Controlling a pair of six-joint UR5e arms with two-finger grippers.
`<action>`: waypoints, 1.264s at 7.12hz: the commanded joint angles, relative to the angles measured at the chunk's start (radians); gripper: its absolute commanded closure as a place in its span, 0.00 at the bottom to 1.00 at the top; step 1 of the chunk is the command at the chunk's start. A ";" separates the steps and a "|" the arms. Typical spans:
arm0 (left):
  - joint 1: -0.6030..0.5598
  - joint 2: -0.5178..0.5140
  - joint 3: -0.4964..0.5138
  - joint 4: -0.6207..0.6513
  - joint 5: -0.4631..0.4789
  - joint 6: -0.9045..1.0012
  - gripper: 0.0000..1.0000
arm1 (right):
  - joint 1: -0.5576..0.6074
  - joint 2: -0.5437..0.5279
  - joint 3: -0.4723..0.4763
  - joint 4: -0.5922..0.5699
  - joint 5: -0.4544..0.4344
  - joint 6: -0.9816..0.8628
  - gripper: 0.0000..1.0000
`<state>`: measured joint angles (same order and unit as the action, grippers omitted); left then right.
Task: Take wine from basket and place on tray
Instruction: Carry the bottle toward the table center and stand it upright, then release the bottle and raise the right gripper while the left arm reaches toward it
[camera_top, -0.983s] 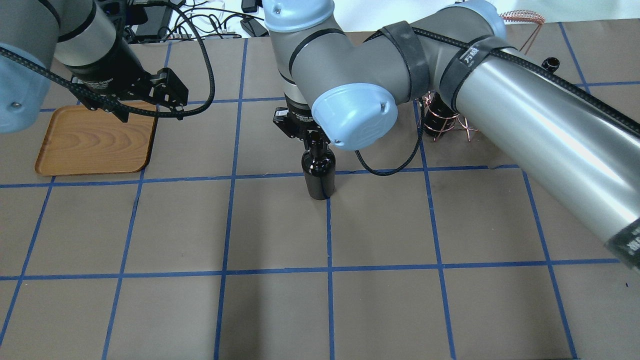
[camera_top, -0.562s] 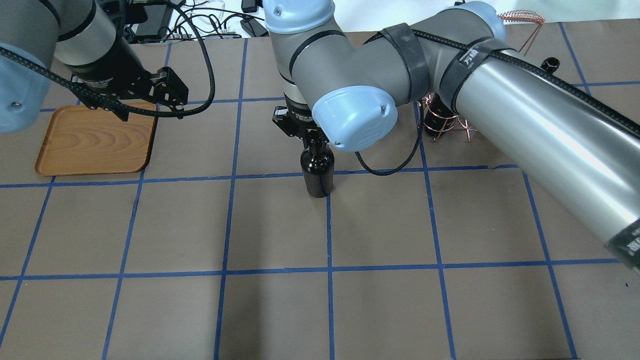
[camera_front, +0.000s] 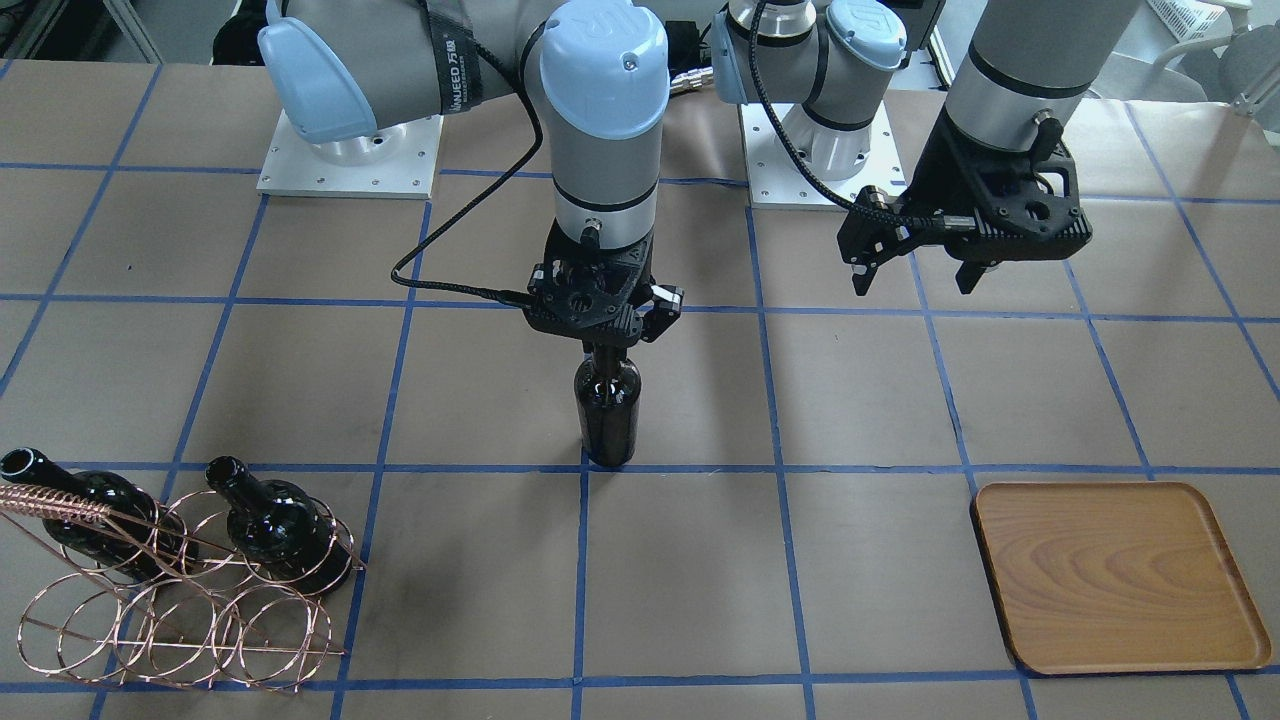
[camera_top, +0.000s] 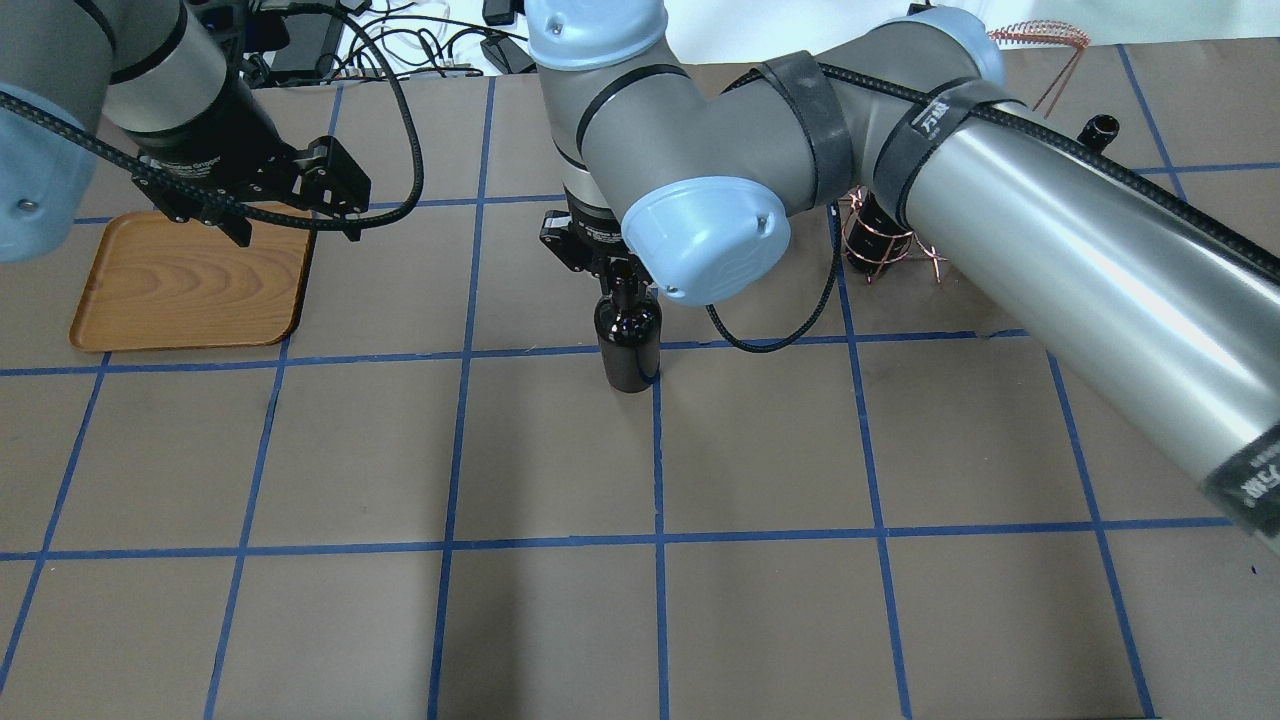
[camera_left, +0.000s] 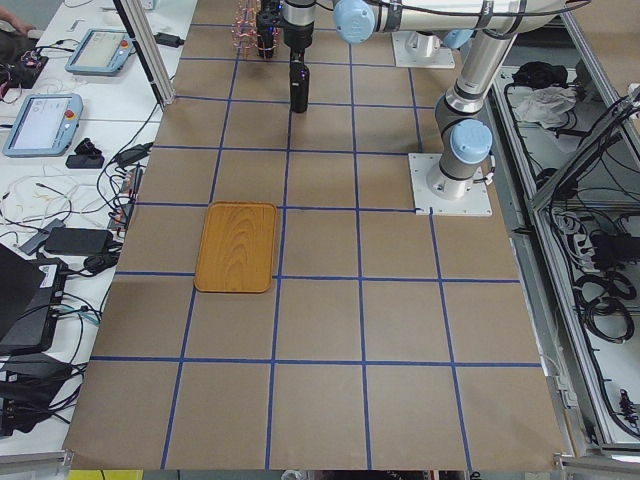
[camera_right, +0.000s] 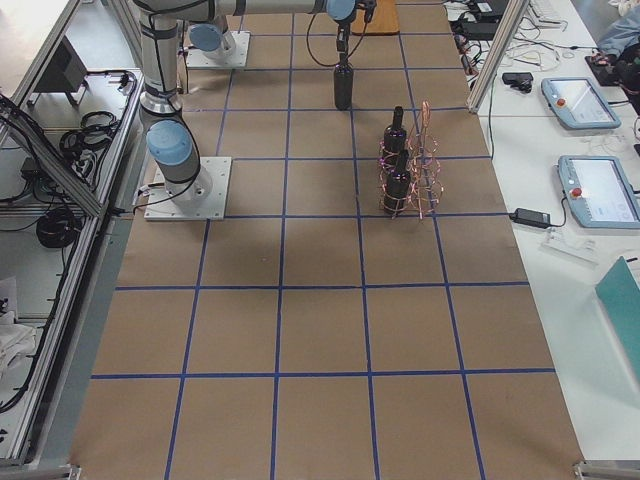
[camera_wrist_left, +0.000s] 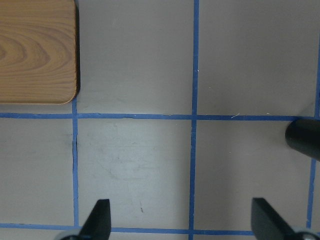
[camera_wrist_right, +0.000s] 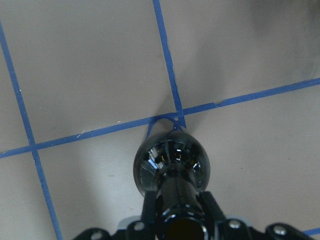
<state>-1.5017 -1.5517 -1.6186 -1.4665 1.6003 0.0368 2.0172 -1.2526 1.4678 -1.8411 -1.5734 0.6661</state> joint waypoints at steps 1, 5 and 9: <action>0.015 -0.001 -0.001 -0.002 0.000 0.000 0.00 | 0.000 0.004 0.000 0.000 0.000 -0.014 0.01; 0.015 -0.001 -0.001 -0.003 0.003 0.003 0.00 | -0.009 -0.080 -0.012 0.026 0.003 -0.014 0.00; -0.012 -0.027 0.011 0.011 -0.006 -0.017 0.00 | -0.162 -0.223 -0.014 0.210 -0.011 -0.256 0.00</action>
<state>-1.4966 -1.5716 -1.6141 -1.4558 1.5981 0.0331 1.9180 -1.4340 1.4524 -1.6881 -1.5789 0.4987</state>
